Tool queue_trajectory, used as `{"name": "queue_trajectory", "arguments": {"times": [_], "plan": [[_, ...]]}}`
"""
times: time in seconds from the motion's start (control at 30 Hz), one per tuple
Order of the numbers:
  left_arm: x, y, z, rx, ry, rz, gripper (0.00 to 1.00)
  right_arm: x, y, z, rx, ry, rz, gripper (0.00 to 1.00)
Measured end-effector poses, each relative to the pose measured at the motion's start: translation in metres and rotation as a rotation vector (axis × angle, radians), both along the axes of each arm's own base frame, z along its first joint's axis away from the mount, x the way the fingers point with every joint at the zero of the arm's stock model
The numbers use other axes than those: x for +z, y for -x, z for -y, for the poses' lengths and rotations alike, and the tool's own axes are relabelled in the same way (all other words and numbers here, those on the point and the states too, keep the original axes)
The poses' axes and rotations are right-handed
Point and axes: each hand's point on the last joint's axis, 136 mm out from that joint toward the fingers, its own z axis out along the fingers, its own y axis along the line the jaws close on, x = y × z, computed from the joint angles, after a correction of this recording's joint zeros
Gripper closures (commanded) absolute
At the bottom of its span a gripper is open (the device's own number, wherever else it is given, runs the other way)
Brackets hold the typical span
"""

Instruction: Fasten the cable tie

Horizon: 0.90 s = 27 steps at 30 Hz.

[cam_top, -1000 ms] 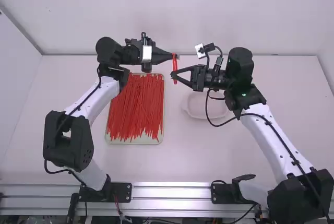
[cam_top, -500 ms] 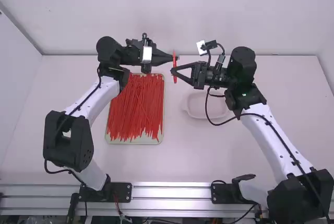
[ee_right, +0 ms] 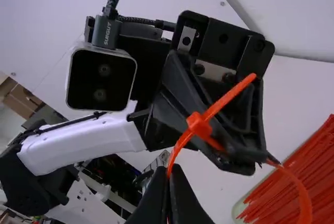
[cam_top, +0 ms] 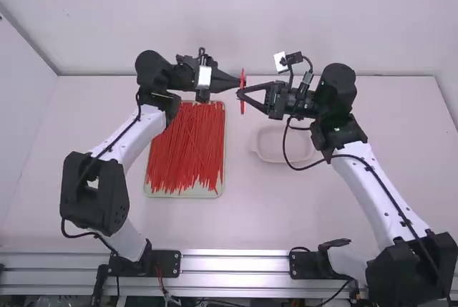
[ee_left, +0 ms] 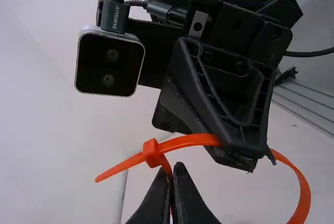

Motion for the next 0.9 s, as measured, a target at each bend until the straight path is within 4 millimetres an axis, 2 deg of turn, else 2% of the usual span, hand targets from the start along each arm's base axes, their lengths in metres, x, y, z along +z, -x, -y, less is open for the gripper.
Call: {"name": "queue_trajectory", "arguments": {"times": [0.47,0.57,0.77,0.83,0.87,0.9], "plan": [[0.000,0.005,0.005,-0.019,-0.001,0.006,0.98,0.000,-0.005,0.006,-0.020,-0.001,-0.001,0.99],[-0.001,0.006,0.005,-0.029,-0.006,0.008,0.98,0.000,-0.005,0.007,-0.018,-0.001,0.001,0.85],[-0.002,0.008,0.004,-0.040,-0.016,-0.004,0.98,0.003,-0.001,0.011,0.002,-0.003,0.011,0.76],[-0.002,0.008,0.004,-0.043,-0.018,-0.009,0.98,0.003,-0.001,0.013,0.007,-0.003,0.009,0.65],[-0.003,0.007,0.003,-0.042,-0.019,-0.018,0.98,0.004,0.001,0.014,0.017,-0.005,0.013,0.52],[-0.004,0.007,0.003,-0.041,-0.020,-0.024,0.98,0.006,0.002,0.015,0.020,-0.007,0.012,0.50]]}}
